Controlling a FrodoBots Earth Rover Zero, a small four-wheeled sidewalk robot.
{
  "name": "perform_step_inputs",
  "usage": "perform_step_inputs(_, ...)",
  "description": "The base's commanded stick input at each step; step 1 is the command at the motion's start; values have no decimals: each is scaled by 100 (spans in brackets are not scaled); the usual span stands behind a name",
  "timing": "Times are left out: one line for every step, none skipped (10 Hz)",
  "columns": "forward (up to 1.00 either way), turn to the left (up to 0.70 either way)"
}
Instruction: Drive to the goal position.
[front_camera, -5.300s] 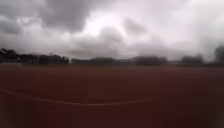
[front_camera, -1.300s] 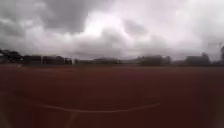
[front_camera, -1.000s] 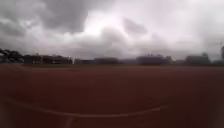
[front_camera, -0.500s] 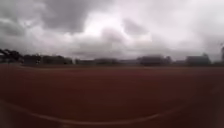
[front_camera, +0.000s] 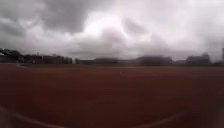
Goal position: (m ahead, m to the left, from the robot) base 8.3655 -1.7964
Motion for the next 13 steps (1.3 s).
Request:
perform_step_inputs(50,0)
perform_step_inputs(70,0)
perform_step_inputs(70,0)
perform_step_inputs(70,0)
perform_step_inputs(70,0)
perform_step_inputs(70,0)
perform_step_inputs(70,0)
perform_step_inputs(70,0)
perform_step_inputs(70,0)
perform_step_inputs(70,0)
perform_step_inputs(70,0)
perform_step_inputs(70,0)
perform_step_inputs(70,0)
